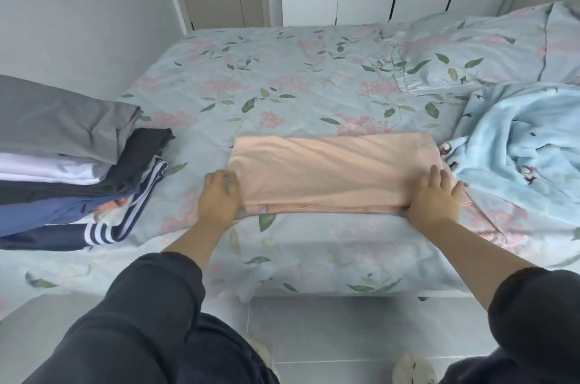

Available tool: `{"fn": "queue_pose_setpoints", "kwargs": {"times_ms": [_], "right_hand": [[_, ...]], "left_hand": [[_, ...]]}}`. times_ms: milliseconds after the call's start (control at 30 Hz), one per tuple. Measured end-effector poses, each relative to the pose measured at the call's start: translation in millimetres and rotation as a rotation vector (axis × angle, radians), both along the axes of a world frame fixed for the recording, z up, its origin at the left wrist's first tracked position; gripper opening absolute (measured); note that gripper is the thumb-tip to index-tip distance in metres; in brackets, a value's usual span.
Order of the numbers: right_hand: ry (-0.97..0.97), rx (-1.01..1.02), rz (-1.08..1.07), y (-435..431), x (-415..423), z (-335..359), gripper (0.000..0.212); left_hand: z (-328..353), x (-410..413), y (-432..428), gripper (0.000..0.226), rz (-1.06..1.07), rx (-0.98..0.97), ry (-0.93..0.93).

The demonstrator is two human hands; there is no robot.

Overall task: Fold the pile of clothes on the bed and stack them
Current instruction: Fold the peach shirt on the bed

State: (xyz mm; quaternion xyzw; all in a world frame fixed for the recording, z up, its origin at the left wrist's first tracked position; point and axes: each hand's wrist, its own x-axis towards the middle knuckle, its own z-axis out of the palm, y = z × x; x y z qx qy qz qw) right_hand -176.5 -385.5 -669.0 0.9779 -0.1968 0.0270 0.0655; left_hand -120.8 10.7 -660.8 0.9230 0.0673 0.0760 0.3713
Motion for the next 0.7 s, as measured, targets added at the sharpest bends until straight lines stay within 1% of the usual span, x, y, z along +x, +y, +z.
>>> {"fn": "queue_pose_setpoints", "kwargs": {"times_ms": [33,67,100,133,167,233,267,300,333,367,400,467,500,533,567,600,633,667,700], "right_hand": [[0.008,0.022,0.098,11,7,1,0.069],[0.034,0.083,0.201,24,12,1,0.072],[0.077,0.161,0.292,37,15,-1,0.073],[0.137,0.221,0.347,51,15,-5,0.072],[0.197,0.246,0.366,61,13,-11,0.070],[0.249,0.245,0.343,70,10,-20,0.068],[0.252,0.252,0.331,70,11,-22,0.068],[0.256,0.259,0.326,69,11,-22,0.068],[0.264,0.261,0.324,67,12,-21,0.069],[0.272,0.261,0.326,65,13,-21,0.070],[0.278,0.260,0.328,65,13,-21,0.071],[0.285,0.265,0.324,65,12,-22,0.074],[0.286,0.270,0.319,65,12,-23,0.075],[0.286,0.274,0.315,64,13,-23,0.076],[0.288,0.274,0.313,64,13,-23,0.077],[0.292,0.268,0.312,64,14,-23,0.078],[0.295,0.260,0.311,65,14,-23,0.078],[0.294,0.249,0.309,66,14,-23,0.077],[0.294,0.238,0.307,67,13,-23,0.077]], "left_hand": [[4,2,-3,0.029,0.167,-0.182,0.150],[7,7,-4,0.026,0.259,-0.265,0.259],[10,11,-3,0.021,0.299,-0.342,0.332],[15,14,-5,0.019,0.298,-0.449,0.434],[19,13,-6,0.020,0.245,-0.501,0.459],[25,13,-6,0.022,0.186,-0.693,0.575],[27,10,-7,0.021,0.154,-0.749,0.602],[29,9,-8,0.016,0.133,-0.763,0.615],[31,9,-9,0.008,0.118,-0.809,0.623],[33,9,-9,0.007,0.108,-0.876,0.619],[34,10,-9,0.013,0.092,-0.988,0.613],[35,10,-8,0.013,0.082,-1.194,0.594],[33,8,-6,0.012,0.107,-1.223,0.588],[30,6,-2,0.013,0.149,-1.187,0.577],[26,6,5,0.015,0.207,-1.062,0.553],[23,6,15,0.015,0.253,-0.848,0.526],[18,6,25,0.012,0.268,-0.567,0.500],[18,6,34,0.005,0.241,-0.292,0.488],[16,5,39,0.010,0.193,-0.069,0.480]]}}
